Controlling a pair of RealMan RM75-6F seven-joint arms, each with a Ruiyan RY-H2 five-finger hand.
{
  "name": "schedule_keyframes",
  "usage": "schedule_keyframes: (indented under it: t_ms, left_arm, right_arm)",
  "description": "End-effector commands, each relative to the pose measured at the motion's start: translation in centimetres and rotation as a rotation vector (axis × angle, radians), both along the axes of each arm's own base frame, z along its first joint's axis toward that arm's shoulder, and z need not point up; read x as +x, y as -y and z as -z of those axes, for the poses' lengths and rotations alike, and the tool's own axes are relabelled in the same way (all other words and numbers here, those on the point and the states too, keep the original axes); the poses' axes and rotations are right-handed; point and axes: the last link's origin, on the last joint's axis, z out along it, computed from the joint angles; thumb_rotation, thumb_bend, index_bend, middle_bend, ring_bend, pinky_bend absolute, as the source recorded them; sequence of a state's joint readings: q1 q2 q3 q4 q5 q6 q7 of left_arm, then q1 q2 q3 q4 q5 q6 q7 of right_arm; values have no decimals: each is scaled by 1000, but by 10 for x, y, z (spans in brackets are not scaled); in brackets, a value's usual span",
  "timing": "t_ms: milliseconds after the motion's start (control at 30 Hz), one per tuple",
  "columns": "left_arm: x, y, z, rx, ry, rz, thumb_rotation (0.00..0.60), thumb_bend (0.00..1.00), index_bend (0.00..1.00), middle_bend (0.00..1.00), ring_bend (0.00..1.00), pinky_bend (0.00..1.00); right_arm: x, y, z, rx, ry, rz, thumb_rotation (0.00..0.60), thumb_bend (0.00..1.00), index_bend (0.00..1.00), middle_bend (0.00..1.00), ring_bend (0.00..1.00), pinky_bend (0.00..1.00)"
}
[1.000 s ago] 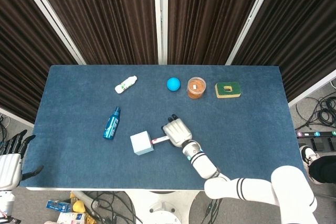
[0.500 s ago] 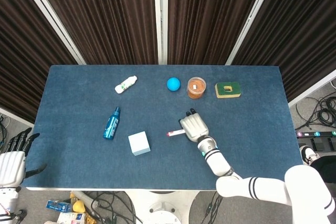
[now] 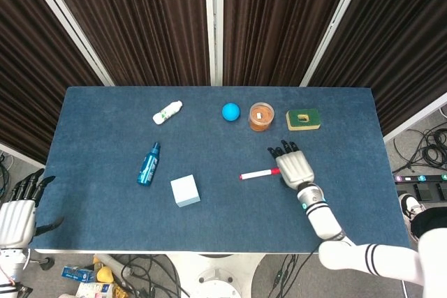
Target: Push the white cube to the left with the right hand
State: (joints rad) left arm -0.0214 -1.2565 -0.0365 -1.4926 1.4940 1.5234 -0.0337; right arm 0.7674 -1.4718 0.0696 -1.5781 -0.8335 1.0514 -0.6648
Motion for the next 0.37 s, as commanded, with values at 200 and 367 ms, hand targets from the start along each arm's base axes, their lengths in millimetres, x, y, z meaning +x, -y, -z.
schedule_keyframes:
  t_ms: [200,367]
  left_arm:
    - [0,-6,1,3,3,-4,600,138,216,157,97,130]
    - [3,-11,3,-7,-3,4,600,139,216,157,97,130]
  right_arm:
    - [-81,-65,-121,-268,99,70,600,202,110,183,13,89]
    - [-111,-114,-151,-361,171,98,600,202,109,161,4,87]
